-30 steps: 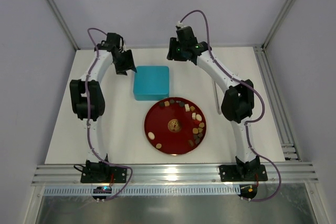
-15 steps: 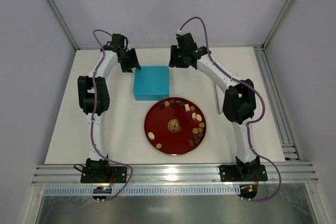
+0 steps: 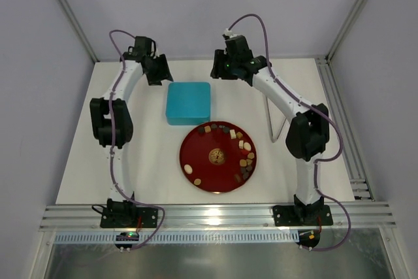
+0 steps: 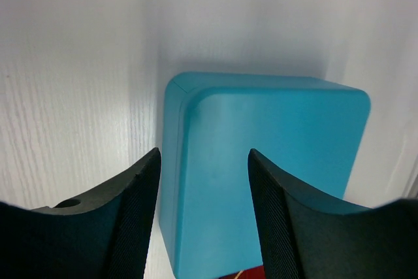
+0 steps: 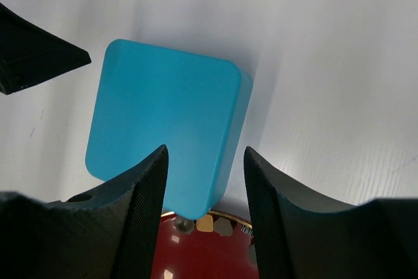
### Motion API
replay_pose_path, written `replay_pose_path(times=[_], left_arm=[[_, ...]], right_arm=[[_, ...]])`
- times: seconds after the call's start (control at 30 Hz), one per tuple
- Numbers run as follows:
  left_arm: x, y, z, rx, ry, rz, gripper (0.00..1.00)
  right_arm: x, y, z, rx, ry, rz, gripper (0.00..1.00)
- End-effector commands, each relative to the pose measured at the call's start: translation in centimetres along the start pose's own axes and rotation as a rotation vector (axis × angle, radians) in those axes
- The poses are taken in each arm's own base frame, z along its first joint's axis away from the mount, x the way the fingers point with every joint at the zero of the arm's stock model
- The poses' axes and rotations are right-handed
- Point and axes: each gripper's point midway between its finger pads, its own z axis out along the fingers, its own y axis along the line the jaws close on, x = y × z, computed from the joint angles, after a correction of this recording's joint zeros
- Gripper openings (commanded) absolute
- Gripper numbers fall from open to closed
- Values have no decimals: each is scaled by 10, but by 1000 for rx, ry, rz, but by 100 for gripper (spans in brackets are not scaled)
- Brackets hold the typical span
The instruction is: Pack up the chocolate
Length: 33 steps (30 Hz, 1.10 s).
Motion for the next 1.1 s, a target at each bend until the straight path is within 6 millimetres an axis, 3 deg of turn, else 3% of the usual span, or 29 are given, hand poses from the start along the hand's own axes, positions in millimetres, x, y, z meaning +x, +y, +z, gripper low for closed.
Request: replay_pose_path(times=[0.0,0.03,0.07,0.1,0.13,0.17,0.2,0.27,0.3,0.37,0.4,0.43,0.47,0.5,0.57,0.63,0.67,0.7,0.77,0.8,0.9,1.07], left_arm=[[-33,-39,-88,75,-179,50,56],[-34,-44,-95,86,-204,59,56],[-19,-37,-92,74,-177,54,56],[-19,-44,-115,87,-214,63,56],[-13,-44,-120,90,-211,58,56],[4,-43,-117,99,-190,52,56],[7,-49,-138,118,-226,64,56],[30,-49,-142,121,-220,84,56],[33,-52,-161,131,-251,95,56],[54,-44,-165,119,-234,98,56],[59,-44,-172,126,-242,106,56],[69,-42,-183,131,-254,120,56],[72,-39,-191,125,-270,136,57],[77,-38,-197,124,-281,143,57],[89,-33,-211,123,-301,168,59],[99,-29,-222,120,-316,182,59],[102,-27,-223,114,-316,184,60],[104,-28,-226,122,-316,181,60],[105,-31,-230,138,-322,177,60],[107,-35,-232,159,-319,177,60],[102,-40,-235,175,-327,176,60],[100,-47,-241,205,-336,172,60]], right_arm=[[-42,15,-48,-58,-144,-15,53],[-42,16,-59,-64,-160,-18,54],[-43,17,-66,-68,-170,-19,57],[-44,15,-72,-63,-182,-23,58],[-42,15,-86,-68,-191,-25,59],[-41,13,-92,-69,-196,-27,61],[-41,6,-107,-38,-230,-27,61],[-36,0,-120,-28,-250,-25,64],[-31,-4,-135,-27,-270,-26,64],[-23,-8,-149,-29,-286,-30,67],[-8,-21,-147,9,-264,-28,67],[-10,-21,-167,5,-299,-26,67],[-5,-24,-174,10,-307,-27,67],[11,-34,-173,29,-286,-29,68],[13,-39,-202,35,-345,-35,70],[28,-55,-212,86,-347,-35,71],[28,-58,-229,91,-381,-29,72],[42,-66,-229,110,-363,-28,72],[46,-70,-247,108,-400,-24,73],[56,-75,-246,120,-384,-26,73],[63,-83,-257,139,-408,-10,73],[65,-84,-258,142,-400,-8,73]])
